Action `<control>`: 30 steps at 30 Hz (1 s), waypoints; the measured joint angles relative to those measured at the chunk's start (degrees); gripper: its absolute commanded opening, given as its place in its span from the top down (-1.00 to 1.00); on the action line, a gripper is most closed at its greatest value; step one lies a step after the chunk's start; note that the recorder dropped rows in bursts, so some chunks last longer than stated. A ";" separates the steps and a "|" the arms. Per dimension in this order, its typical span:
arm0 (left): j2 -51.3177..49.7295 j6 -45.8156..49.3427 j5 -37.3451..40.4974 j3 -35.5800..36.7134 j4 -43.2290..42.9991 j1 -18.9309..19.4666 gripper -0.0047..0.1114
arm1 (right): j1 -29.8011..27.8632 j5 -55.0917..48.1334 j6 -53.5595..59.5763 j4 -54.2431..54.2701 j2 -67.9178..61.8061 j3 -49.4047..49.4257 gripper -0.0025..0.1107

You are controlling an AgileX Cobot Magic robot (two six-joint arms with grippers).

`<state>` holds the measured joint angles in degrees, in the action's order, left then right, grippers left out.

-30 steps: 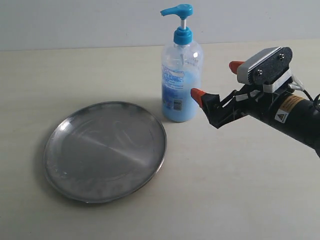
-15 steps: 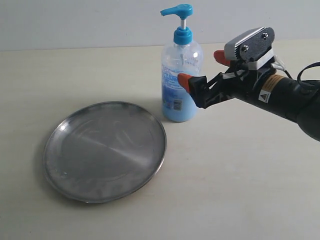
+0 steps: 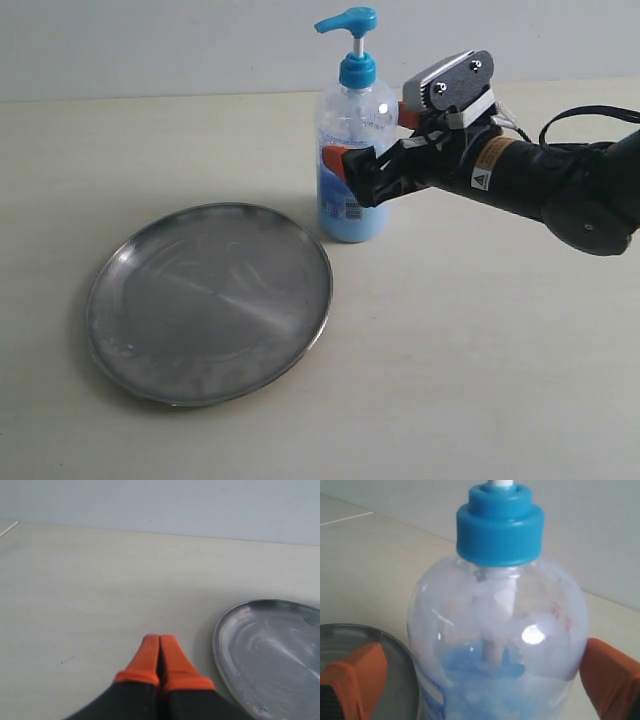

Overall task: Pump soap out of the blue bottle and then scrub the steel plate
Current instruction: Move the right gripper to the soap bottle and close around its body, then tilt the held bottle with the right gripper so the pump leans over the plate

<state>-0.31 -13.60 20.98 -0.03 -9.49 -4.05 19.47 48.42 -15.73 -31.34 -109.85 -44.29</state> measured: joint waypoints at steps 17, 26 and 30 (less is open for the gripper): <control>0.00 0.00 0.00 0.00 0.00 0.00 0.90 | 2.43 -3.73 3.23 7.06 -5.18 -3.34 -0.90; 0.00 0.00 0.00 0.00 0.00 0.00 0.90 | 2.43 -0.60 3.33 6.96 -7.00 -3.70 -0.53; 0.00 0.00 0.00 0.00 0.00 0.00 0.90 | 2.43 -0.72 3.33 6.96 -7.13 -4.64 -0.09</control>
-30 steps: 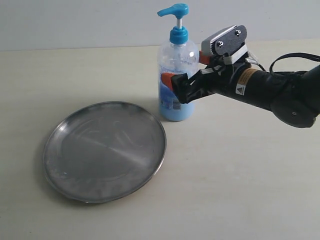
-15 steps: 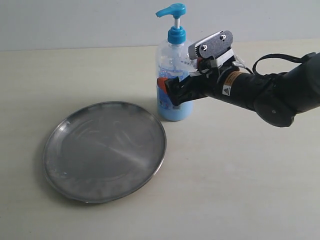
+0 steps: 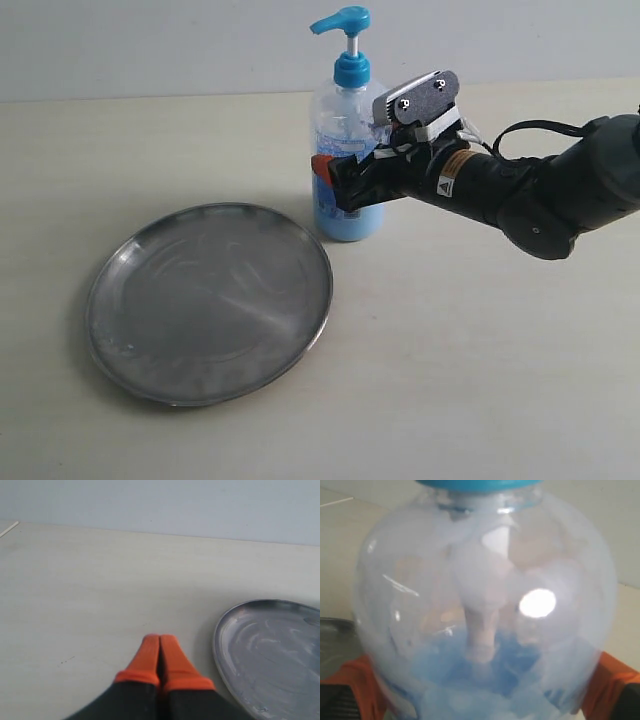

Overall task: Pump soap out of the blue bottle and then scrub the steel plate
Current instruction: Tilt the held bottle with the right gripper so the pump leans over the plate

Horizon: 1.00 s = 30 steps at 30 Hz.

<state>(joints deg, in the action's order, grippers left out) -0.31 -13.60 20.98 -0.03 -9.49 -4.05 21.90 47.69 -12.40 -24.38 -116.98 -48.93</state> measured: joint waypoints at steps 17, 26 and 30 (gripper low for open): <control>0.00 0.00 0.00 0.00 0.00 0.00 0.90 | 0.09 -0.12 5.82 2.30 0.00 0.00 0.96; 0.00 0.00 0.00 0.00 0.00 0.00 0.90 | 0.09 0.00 7.95 0.61 0.00 -0.32 0.96; 0.00 0.00 0.00 0.00 0.00 0.00 0.90 | 0.09 0.22 8.51 0.50 0.00 -0.32 0.96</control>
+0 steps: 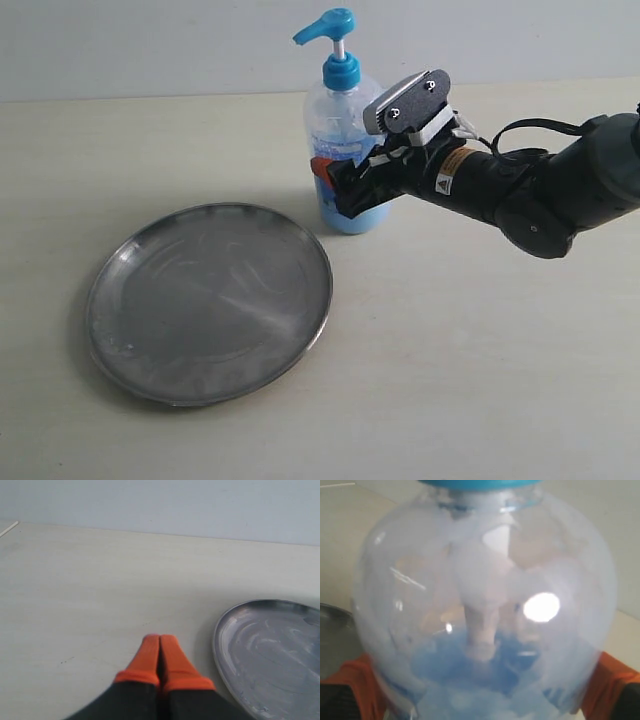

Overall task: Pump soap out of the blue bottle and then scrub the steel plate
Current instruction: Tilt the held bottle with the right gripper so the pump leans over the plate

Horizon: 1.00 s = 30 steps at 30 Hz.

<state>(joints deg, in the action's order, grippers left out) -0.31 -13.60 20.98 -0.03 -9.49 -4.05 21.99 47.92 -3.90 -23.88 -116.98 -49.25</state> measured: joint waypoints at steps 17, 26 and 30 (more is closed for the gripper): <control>0.00 0.00 0.00 0.00 0.00 0.00 0.90 | 3.24 0.20 9.28 3.02 0.00 0.00 0.96; 0.00 0.00 0.00 0.00 0.00 0.00 0.90 | 3.24 0.10 10.10 3.63 0.00 0.00 0.96; 0.00 0.00 0.00 0.00 0.00 0.00 0.90 | 3.24 0.10 10.14 3.63 0.00 0.00 0.96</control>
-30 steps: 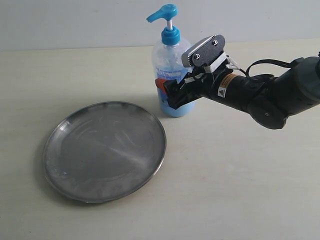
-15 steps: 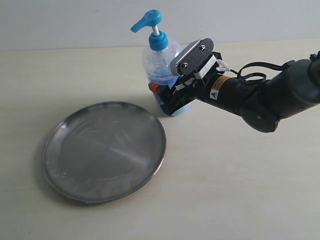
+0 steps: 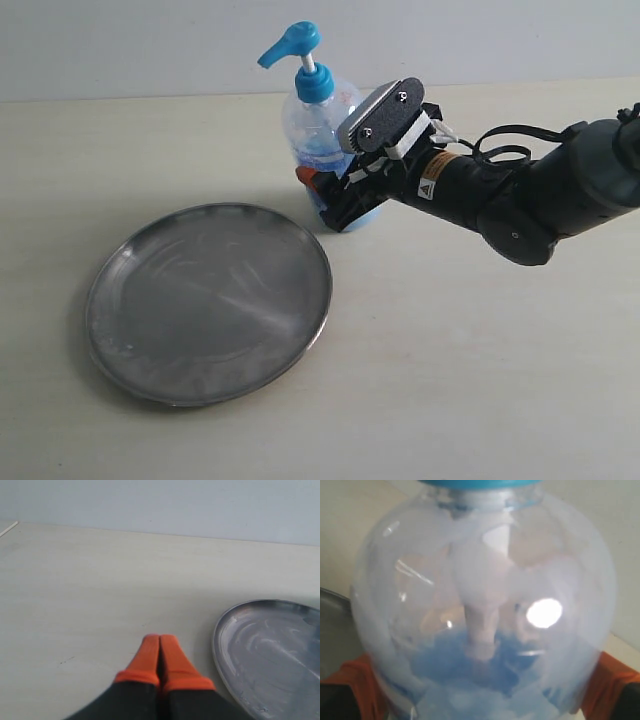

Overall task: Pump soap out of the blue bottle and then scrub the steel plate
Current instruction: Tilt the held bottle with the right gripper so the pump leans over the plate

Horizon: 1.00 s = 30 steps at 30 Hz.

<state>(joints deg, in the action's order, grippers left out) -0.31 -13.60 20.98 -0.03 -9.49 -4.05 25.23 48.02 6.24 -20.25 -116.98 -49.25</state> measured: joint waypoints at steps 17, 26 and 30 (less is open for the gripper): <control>0.00 0.00 0.00 0.00 0.00 0.00 0.90 | 4.51 -0.96 10.64 8.25 0.00 0.00 0.96; 0.00 0.00 0.00 0.00 0.00 0.00 0.90 | 4.62 -1.07 9.65 8.64 0.00 0.00 0.96; 0.00 0.00 0.00 0.00 0.00 0.00 0.90 | 4.62 -1.17 6.80 8.42 0.00 -0.04 0.96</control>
<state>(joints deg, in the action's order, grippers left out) -0.31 -13.60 20.98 -0.03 -9.49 -4.05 29.85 46.85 13.04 -11.83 -116.98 -49.28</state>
